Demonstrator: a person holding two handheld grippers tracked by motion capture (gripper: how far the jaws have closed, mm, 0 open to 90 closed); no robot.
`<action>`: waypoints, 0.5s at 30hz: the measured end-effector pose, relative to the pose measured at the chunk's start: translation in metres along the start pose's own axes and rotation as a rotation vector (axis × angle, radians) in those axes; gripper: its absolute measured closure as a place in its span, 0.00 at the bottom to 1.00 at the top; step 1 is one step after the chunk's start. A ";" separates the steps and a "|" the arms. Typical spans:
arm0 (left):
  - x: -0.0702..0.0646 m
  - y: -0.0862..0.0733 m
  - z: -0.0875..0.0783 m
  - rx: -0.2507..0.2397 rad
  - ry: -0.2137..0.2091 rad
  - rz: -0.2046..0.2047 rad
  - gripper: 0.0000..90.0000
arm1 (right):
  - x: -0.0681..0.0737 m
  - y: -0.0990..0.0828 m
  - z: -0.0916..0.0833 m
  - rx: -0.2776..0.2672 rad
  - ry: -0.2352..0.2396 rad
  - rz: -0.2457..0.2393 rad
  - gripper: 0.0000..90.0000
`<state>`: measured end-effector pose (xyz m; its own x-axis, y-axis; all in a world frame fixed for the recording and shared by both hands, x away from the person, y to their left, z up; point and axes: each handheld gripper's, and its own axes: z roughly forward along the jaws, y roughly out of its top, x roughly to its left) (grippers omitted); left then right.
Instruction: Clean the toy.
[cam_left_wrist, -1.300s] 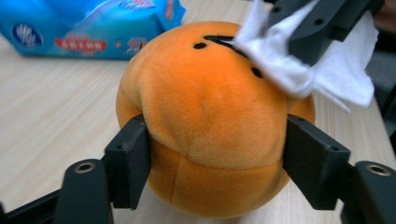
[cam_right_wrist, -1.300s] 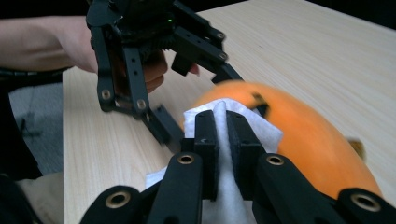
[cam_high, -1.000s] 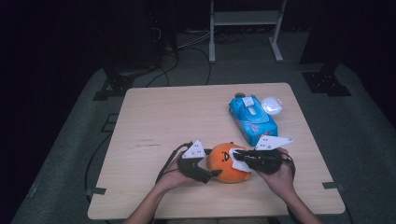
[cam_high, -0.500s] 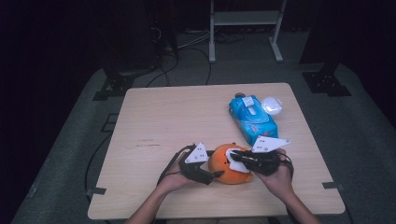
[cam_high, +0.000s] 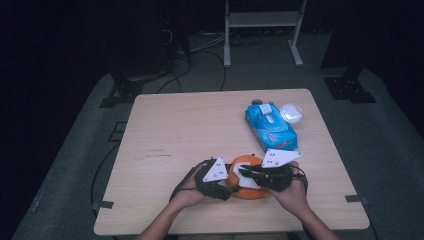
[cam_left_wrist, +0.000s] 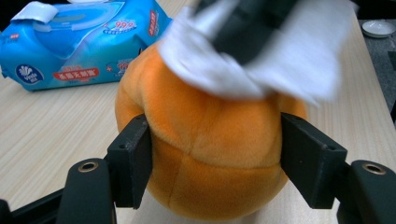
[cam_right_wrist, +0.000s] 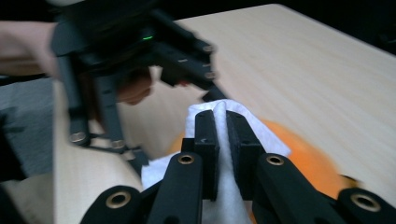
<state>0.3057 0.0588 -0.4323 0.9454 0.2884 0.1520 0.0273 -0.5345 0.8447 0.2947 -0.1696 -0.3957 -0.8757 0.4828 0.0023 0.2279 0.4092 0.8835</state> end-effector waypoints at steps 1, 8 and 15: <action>0.001 0.000 0.000 -0.003 -0.002 -0.006 0.33 | -0.004 -0.002 -0.002 -0.001 -0.010 0.011 0.92; 0.022 -0.010 0.001 -0.051 -0.079 -0.267 0.18 | -0.014 -0.019 -0.007 0.036 0.007 0.076 0.92; 0.004 -0.001 0.001 -0.029 -0.044 -0.058 0.34 | 0.004 -0.002 0.007 0.027 0.069 0.028 0.92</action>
<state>0.3102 0.0595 -0.4331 0.9560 0.2825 0.0797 0.0737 -0.4941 0.8663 0.2937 -0.1631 -0.4006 -0.8957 0.4406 0.0602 0.2639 0.4176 0.8695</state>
